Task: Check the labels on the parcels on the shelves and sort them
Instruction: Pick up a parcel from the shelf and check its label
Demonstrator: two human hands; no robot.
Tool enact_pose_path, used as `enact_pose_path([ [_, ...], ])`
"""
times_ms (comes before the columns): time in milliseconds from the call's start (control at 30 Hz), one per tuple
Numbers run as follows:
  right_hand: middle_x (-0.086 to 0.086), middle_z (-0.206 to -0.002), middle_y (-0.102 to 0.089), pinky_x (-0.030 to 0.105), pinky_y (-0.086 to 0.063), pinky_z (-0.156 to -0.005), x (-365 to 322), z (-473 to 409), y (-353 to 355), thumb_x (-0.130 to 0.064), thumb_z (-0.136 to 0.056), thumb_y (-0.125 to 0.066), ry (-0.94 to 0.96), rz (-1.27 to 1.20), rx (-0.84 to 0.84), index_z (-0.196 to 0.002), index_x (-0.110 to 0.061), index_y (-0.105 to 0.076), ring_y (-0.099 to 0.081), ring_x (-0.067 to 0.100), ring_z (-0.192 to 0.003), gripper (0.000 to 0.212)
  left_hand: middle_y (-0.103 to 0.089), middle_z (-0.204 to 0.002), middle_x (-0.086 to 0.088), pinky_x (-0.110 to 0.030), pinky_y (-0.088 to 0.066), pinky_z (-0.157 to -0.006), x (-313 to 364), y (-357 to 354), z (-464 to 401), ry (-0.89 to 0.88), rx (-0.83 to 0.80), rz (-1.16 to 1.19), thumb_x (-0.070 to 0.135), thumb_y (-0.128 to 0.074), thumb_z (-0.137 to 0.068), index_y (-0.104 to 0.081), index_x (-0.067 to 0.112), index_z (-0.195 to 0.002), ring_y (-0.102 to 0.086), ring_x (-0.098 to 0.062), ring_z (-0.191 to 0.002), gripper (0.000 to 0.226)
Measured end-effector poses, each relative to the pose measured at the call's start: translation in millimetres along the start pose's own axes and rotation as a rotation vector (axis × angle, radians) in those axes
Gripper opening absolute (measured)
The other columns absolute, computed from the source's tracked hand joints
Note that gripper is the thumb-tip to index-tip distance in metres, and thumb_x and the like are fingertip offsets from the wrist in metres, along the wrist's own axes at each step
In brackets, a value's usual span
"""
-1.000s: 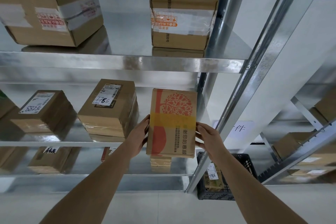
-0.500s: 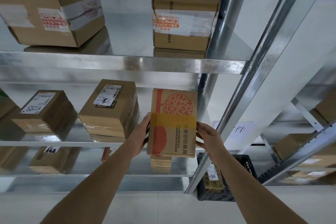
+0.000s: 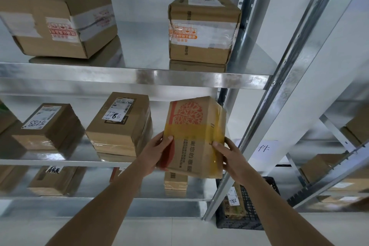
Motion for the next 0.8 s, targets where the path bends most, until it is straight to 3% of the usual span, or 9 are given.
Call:
enact_pose_path([
  [100,0.002,-0.123,-0.069,0.051,-0.057,-0.095,-5,-1,0,-0.043,-0.081,-0.075,0.068,-0.023,0.064,-0.137,-0.032,-0.051,-0.069,0.026,-0.111,0.062,-0.068,-0.119,0.002,-0.036,-0.057,-0.090,5,-3,-4,-0.083,0.048,-0.078,0.020,-0.052,-0.105,-0.042,0.035,-0.147,-0.068,-0.011,-0.105,0.045],
  [167,0.001,-0.121,-0.070,0.050,-0.057,-0.094,-9,-1,-3,-0.040,-0.093,-0.065,0.100,-0.006,0.059,-0.132,-0.033,-0.056,-0.068,0.026,-0.111,0.040,-0.063,-0.116,0.015,-0.025,-0.055,-0.089,13,-10,-2,-0.130,0.027,-0.120,0.016,-0.041,-0.109,-0.043,0.035,-0.142,-0.066,0.000,-0.103,0.038],
  [233,-0.001,-0.114,-0.072,0.041,-0.060,-0.080,-12,-1,-5,-0.032,-0.105,-0.052,0.134,-0.008,0.069,-0.126,-0.031,-0.059,-0.068,0.025,-0.109,0.023,-0.064,-0.115,0.016,-0.017,-0.054,-0.081,17,-17,-3,-0.099,0.016,-0.101,0.017,-0.033,-0.111,-0.049,0.035,-0.136,-0.067,0.004,-0.099,0.034],
  [267,-0.003,-0.110,-0.074,0.036,-0.059,-0.074,-14,0,-7,-0.029,-0.107,-0.046,0.143,-0.017,0.073,-0.125,-0.030,-0.060,-0.069,0.023,-0.106,0.023,-0.065,-0.120,0.011,-0.018,-0.053,-0.081,18,-17,-4,-0.074,0.017,-0.094,0.019,-0.032,-0.112,-0.049,0.037,-0.138,-0.066,0.003,-0.100,0.036],
  [333,-0.005,-0.104,-0.076,0.033,-0.058,-0.069,-16,2,-11,-0.025,-0.110,-0.041,0.155,-0.025,0.078,-0.125,-0.030,-0.062,-0.071,0.019,-0.099,0.026,-0.062,-0.136,0.000,-0.034,-0.051,-0.099,18,-16,-6,-0.015,0.019,-0.081,0.023,-0.032,-0.112,-0.043,0.039,-0.149,-0.062,-0.013,-0.119,0.041],
  [433,-0.004,-0.106,-0.077,0.035,-0.059,-0.069,-18,4,-15,-0.021,-0.110,-0.039,0.155,0.023,0.060,-0.127,-0.031,-0.064,-0.074,0.015,-0.095,0.031,-0.059,-0.141,0.001,-0.053,-0.036,-0.117,13,-10,-7,0.058,0.022,-0.010,0.023,-0.035,-0.112,-0.040,0.040,-0.152,-0.052,-0.023,-0.134,0.044],
  [800,-0.004,-0.109,-0.076,0.029,-0.060,-0.068,-15,8,-25,-0.017,-0.111,-0.035,0.149,0.113,0.045,-0.125,-0.031,-0.065,-0.073,0.013,-0.101,0.036,-0.057,-0.145,-0.007,-0.053,-0.036,-0.118,4,-4,-2,0.074,0.001,0.076,0.011,-0.028,-0.111,-0.040,0.038,-0.152,-0.054,-0.027,-0.134,0.050],
])
Point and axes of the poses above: each hand's wrist, its own z-axis away from the middle knuckle, its own y-axis out of the back of the hand, x = y × z, the point moved 3 cm from there along -z, towards the middle knuckle
